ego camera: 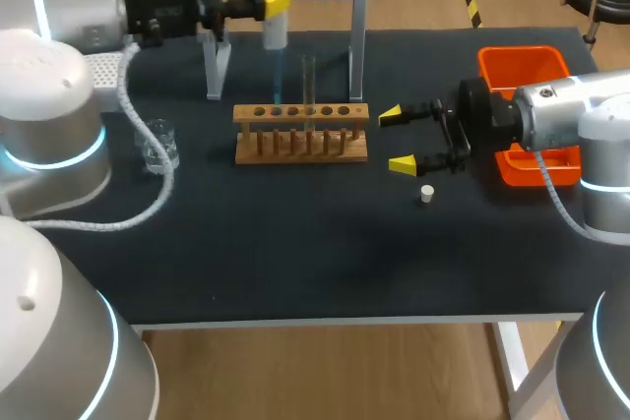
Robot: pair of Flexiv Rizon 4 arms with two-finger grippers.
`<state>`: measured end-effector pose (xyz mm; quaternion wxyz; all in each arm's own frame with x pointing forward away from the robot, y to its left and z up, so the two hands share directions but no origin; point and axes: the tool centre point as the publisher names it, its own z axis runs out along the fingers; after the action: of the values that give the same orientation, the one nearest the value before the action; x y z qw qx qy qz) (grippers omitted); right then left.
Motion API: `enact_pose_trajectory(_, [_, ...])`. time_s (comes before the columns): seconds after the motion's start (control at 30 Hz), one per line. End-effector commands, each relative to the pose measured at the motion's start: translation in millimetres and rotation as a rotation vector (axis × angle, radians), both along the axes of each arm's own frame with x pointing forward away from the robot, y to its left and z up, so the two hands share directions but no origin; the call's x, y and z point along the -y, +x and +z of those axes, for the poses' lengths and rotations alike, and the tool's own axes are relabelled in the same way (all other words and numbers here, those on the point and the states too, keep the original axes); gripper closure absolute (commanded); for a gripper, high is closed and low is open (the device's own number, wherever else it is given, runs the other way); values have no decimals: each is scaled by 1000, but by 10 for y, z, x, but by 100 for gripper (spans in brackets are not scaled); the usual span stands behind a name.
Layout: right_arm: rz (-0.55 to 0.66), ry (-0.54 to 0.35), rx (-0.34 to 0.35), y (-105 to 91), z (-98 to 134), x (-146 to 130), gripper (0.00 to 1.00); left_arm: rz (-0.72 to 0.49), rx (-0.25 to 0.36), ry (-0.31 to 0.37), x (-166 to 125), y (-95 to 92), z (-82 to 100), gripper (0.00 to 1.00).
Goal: Invert the test tube, pick up the pipette, mount the tip to pipette, aspirate from beaker and dispense into the tube, eject the tip, return the pipette, and cap with the stopper.
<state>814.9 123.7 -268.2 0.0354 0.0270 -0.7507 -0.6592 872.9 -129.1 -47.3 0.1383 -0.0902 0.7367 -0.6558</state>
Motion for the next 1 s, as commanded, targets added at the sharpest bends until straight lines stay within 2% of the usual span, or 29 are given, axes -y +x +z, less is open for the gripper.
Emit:
enact_pose_trajectory(0.03, [-2,-3,1,-6,7,0,0,-43,7,-6,-560,-33,-25,100])
enact_pose_trajectory(0.57, [-2,-3,1,-6,7,0,0,15,7,24,-1458,292,-314,100])
enact_pose_trajectory(1.0, [-2,-3,1,-6,7,0,0,86,-1,21,-1806,338,-458,100])
